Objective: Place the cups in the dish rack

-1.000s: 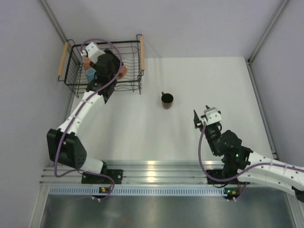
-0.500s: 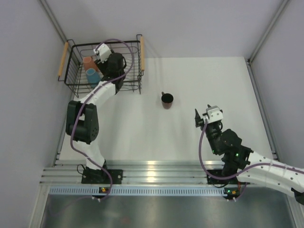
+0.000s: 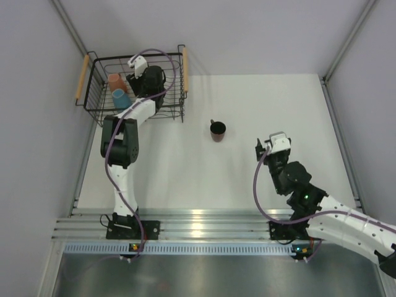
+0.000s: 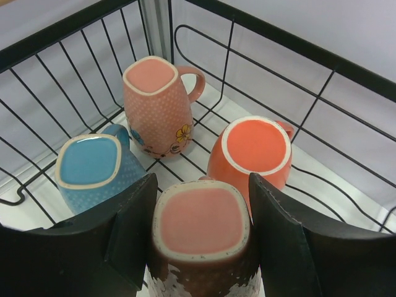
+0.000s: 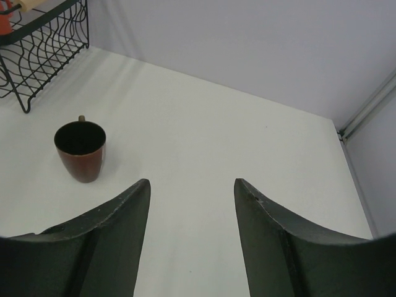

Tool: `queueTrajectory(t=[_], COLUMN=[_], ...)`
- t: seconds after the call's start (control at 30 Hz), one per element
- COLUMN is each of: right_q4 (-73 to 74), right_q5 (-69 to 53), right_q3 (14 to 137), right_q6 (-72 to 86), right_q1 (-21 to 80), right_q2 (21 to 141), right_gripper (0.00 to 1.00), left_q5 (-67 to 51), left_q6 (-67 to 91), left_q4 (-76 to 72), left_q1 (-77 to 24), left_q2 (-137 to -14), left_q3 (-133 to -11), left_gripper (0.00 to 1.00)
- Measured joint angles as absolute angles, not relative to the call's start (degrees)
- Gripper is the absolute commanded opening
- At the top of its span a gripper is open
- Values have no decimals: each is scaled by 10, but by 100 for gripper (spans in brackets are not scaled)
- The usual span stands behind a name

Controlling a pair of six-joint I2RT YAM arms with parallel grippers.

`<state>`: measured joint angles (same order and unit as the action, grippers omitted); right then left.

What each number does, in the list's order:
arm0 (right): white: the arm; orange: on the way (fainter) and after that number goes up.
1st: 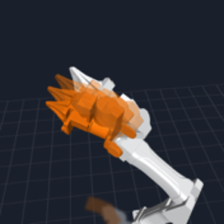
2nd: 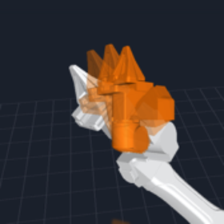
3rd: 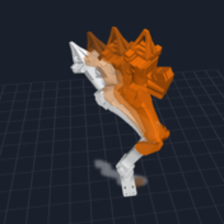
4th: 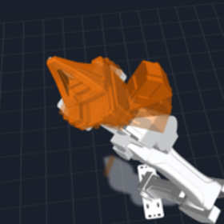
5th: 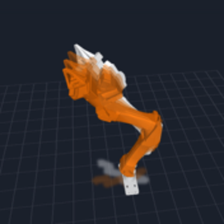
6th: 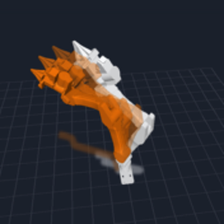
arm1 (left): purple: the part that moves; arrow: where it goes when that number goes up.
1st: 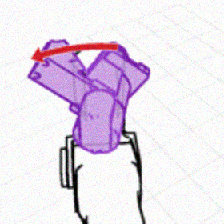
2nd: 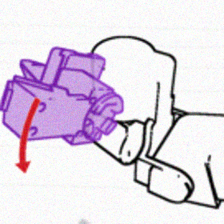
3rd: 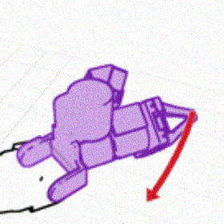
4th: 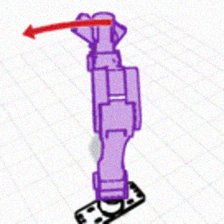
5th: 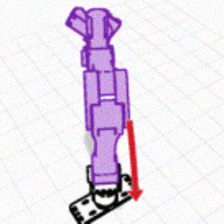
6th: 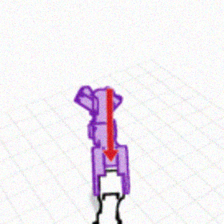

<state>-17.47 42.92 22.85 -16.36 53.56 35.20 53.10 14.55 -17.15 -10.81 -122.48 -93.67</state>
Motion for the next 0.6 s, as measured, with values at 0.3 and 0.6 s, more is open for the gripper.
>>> queueTrajectory(t=[0.3,0.6], right_q4=[-171,-170], right_q5=[382,351], right_q3=[229,229], right_q6=[-133,-116], right_q1=[477,455], right_q2=[366,371], right_gripper=[57,58], left_q5=[571,597], left_q6=[104,92], left_q4=[-180,-180], left_q1=[-101,-97], left_q2=[-1282,-1309], left_q3=[-992,-999], left_gripper=[0,0])
